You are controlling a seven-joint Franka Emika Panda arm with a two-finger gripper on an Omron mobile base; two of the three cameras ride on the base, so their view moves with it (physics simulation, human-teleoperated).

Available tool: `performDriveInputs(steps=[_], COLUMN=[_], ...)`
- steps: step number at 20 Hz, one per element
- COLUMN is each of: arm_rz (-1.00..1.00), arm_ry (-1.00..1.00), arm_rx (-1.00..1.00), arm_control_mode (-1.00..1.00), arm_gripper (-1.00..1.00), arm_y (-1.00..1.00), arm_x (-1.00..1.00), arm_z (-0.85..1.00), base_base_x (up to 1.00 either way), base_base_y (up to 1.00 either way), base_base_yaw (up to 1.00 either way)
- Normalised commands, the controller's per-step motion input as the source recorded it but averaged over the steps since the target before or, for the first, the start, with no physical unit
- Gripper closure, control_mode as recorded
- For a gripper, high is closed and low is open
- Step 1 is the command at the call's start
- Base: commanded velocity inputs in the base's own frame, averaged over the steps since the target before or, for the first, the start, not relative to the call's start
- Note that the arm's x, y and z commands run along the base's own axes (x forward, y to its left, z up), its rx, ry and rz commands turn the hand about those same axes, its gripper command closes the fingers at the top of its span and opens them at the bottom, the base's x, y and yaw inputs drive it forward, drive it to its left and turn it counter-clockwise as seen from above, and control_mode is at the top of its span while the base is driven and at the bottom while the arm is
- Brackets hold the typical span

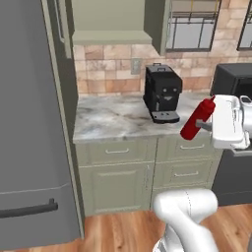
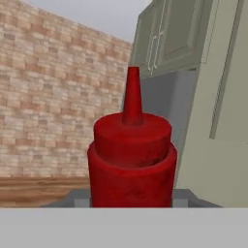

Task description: Collect the turmeric, ketchup, and shaker from the cabinet and place them next to the stove.

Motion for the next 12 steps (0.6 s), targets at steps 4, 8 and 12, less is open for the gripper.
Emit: performDriveInputs(steps=[4,8,12], arm_rz=[0.00,0.00,0.00], arm_ry=[0.00,0.00,0.00], arm_rx=[0.00,0.00,0.00], arm_control_mode=[1.00,1.00,1.00], arm_gripper=[1.00,1.00,1.00], arm_y=[0.00,0.00,0.00], arm_x=[0.00,0.00,0.00], arm_z=[0.00,0.00,0.00], base_base_x=[-0.38,-0.24,-0.04], base_base_y=[-0.72,-0.85,-0.93], base_base_yaw=[0.38,0.40,0.38])
